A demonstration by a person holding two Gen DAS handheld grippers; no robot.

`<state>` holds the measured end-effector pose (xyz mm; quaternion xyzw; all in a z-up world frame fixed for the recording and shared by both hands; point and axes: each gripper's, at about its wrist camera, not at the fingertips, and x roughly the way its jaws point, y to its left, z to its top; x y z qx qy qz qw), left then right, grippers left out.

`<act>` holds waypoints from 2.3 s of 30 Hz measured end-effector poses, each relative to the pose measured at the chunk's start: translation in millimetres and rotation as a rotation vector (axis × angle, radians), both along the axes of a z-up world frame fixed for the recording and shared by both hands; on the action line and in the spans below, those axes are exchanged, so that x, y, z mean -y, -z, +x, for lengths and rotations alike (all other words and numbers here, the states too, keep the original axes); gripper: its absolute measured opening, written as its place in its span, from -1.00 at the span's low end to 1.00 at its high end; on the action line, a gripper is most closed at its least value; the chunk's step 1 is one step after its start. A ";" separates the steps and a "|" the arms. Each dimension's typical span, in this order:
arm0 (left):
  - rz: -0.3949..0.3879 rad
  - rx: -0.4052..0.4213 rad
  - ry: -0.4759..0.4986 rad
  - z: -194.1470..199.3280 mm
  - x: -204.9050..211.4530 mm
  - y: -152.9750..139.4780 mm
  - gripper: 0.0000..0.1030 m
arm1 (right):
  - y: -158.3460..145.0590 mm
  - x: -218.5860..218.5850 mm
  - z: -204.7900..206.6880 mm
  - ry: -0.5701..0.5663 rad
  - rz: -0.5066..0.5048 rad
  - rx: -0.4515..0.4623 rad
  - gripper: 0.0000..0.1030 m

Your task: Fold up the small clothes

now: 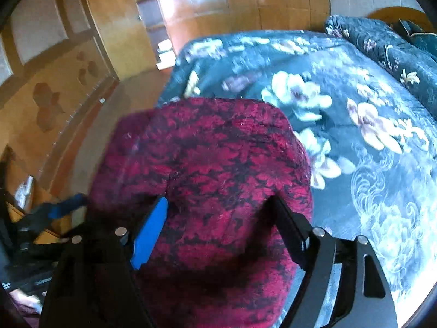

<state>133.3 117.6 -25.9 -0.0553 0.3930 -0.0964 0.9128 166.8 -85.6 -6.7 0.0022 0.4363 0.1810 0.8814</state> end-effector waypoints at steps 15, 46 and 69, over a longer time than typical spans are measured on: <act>-0.026 -0.006 0.006 0.5 -1.3 6.9 0.43 | 15.3 45.1 -5.7 0.032 0.203 -0.075 0.96; -0.486 -0.186 0.110 31.2 -35.5 73.3 0.74 | 88.1 118.5 -15.7 -0.093 0.773 -0.361 0.97; -0.756 -0.098 0.263 44.1 31.7 4.4 0.47 | -22.4 162.2 -23.1 -0.224 0.725 -0.110 0.50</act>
